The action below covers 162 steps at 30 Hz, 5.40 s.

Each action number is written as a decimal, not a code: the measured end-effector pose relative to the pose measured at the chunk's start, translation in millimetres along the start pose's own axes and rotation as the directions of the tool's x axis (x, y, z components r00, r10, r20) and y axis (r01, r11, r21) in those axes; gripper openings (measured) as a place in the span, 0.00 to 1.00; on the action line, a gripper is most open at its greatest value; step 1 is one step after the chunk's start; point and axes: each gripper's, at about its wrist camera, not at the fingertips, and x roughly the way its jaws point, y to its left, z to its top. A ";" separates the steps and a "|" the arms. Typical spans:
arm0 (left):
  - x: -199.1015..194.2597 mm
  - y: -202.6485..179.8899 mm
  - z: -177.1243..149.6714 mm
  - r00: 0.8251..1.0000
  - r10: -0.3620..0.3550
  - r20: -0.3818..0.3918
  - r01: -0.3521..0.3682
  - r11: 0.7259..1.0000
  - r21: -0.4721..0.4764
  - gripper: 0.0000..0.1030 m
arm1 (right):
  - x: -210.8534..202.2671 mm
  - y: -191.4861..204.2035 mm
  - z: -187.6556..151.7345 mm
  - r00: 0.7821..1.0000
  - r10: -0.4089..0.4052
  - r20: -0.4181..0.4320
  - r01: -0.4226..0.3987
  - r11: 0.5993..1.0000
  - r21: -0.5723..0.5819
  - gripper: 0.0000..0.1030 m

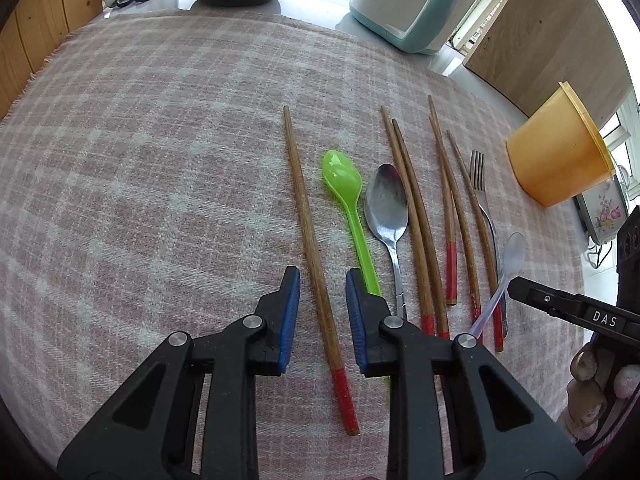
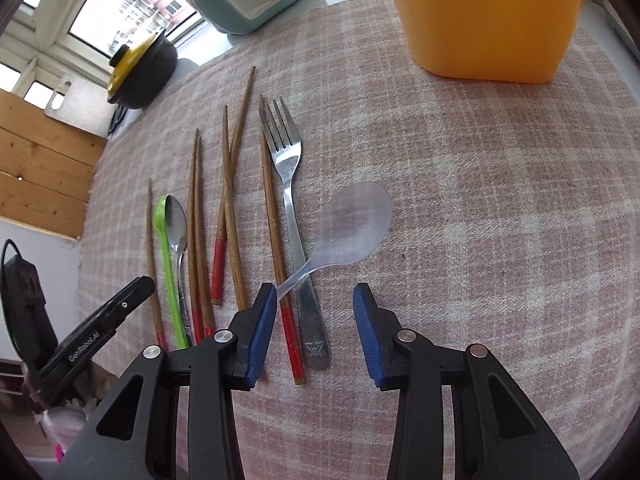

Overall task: Organize utensils
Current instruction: 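Close the right gripper on the clear spoon handle while the left gripper closes on the chopstick, then lift the chopstick with the left tool while the right tool carries the clear spoon to the yellow container, then open the left gripper dropping the chopstick into the container while the right gripper releases the clear spoon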

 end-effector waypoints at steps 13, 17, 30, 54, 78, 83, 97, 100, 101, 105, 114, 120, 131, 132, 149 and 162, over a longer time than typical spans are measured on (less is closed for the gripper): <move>7.4 0.0 9.9 1.000 -0.026 -0.010 0.027 0.999 0.042 0.20 | 10.8 18.6 14.0 0.992 -0.124 0.020 0.124 0.992 0.009 0.25; 8.2 -0.2 11.3 0.999 -0.031 -0.011 0.031 0.998 0.055 0.18 | 14.9 27.7 16.5 0.984 -0.176 0.021 0.176 0.983 -0.048 0.19; 8.6 4.0 13.1 0.999 -0.040 -0.016 0.041 0.997 0.062 0.11 | 10.3 15.4 16.4 0.977 -0.209 -0.029 0.205 0.973 -0.106 0.04; 17.7 -6.9 33.5 0.997 0.060 -0.056 -0.052 0.991 0.121 0.28 | 10.4 7.5 20.2 0.956 -0.278 -0.093 0.258 0.949 -0.181 0.18; 2.0 18.6 28.2 0.999 -0.049 -0.018 0.049 0.999 0.011 0.04 | 9.4 24.4 11.4 0.957 -0.284 -0.061 0.254 0.921 -0.296 0.04; -16.0 14.9 25.1 0.998 -0.052 0.035 0.052 0.998 -0.017 0.04 | -10.9 16.0 11.7 0.968 -0.249 -0.015 0.233 0.926 -0.298 0.04; -70.5 -51.5 17.0 0.981 -0.091 0.171 0.087 0.996 0.031 0.04 | -81.8 -2.8 12.1 0.978 -0.144 0.147 0.187 0.923 -0.336 0.04; -80.8 -71.1 19.5 0.974 -0.118 0.195 0.109 0.992 0.056 0.04 | -100.0 -4.7 12.6 0.975 -0.128 0.183 0.185 0.923 -0.337 0.04; -84.7 -78.1 21.2 0.970 -0.128 0.204 0.117 0.991 0.066 0.04 | -106.0 -5.4 13.5 0.973 -0.124 0.194 0.185 0.923 -0.338 0.04; -96.8 -104.2 28.9 0.956 -0.169 0.238 0.150 0.984 0.098 0.04 | -131.9 -6.0 20.0 0.964 -0.103 0.245 0.185 0.923 -0.337 0.04; -107.5 -166.4 66.0 0.922 -0.243 0.302 0.199 0.965 0.168 0.04 | -171.6 -10.5 50.9 0.934 -0.088 0.347 0.211 0.918 -0.336 0.04; -103.8 -206.8 97.6 0.905 -0.265 0.332 0.202 0.956 0.213 0.04 | -189.9 -16.3 79.3 0.908 -0.089 0.409 0.234 0.918 -0.319 0.04; -85.2 -269.1 150.2 0.885 -0.302 0.355 0.219 0.941 0.257 0.04 | -198.6 -23.4 133.2 0.878 -0.104 0.467 0.261 0.922 -0.286 0.04; -83.2 -272.6 154.0 0.883 -0.308 0.354 0.225 0.940 0.258 0.04 | -198.1 -23.5 137.7 0.876 -0.106 0.471 0.265 0.921 -0.285 0.04; -46.3 -299.8 196.6 0.884 -0.298 0.360 0.221 0.946 0.238 0.04 | -173.0 -44.2 183.1 0.871 -0.130 0.474 0.268 0.934 -0.236 0.04; -20.4 -293.1 174.3 0.912 -0.281 0.300 0.211 0.947 0.244 0.04 | -154.8 -62.4 179.0 0.887 -0.150 0.437 0.261 0.943 -0.206 0.04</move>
